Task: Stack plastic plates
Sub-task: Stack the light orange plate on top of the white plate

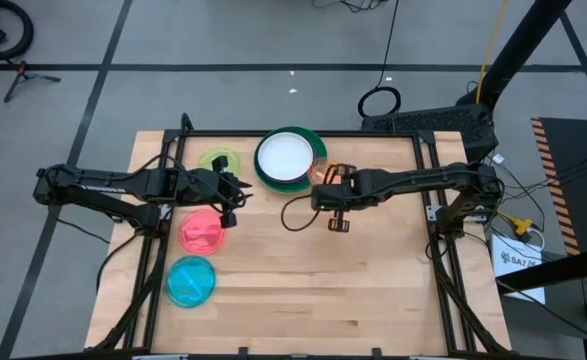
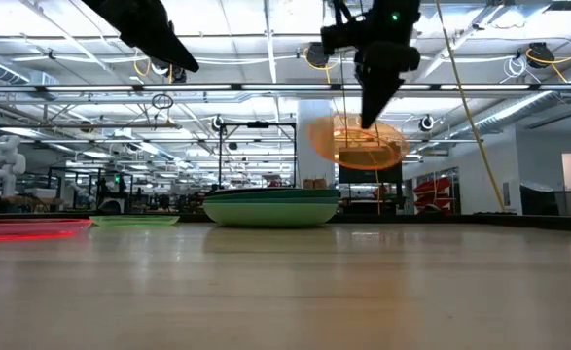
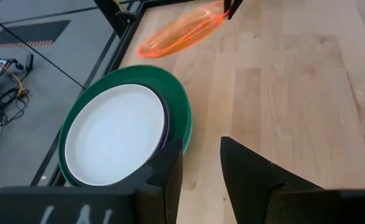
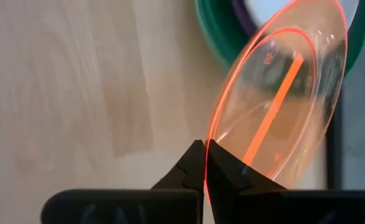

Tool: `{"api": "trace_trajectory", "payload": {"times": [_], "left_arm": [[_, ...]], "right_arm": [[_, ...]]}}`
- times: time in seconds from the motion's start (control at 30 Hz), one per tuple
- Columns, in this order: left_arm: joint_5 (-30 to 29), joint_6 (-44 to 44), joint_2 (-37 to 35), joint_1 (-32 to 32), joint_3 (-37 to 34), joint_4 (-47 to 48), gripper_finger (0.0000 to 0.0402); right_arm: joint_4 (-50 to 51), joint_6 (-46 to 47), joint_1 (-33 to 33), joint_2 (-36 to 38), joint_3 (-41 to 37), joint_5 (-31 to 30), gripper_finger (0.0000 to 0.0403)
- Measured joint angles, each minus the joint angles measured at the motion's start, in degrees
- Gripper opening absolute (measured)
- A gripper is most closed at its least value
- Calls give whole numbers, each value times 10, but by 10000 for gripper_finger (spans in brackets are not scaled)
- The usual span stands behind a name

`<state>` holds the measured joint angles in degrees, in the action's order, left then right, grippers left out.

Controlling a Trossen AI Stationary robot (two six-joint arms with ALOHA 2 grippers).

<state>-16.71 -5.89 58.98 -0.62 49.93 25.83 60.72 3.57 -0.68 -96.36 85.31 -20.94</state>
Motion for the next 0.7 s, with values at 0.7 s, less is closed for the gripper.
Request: {"api": "trace_trajectory", "payload": {"times": [0.7], "left_arm": [[0,-17,0,0,0,-3,115]], "right_arm": [[-41,-341,101,-200,214,30,0]]}}
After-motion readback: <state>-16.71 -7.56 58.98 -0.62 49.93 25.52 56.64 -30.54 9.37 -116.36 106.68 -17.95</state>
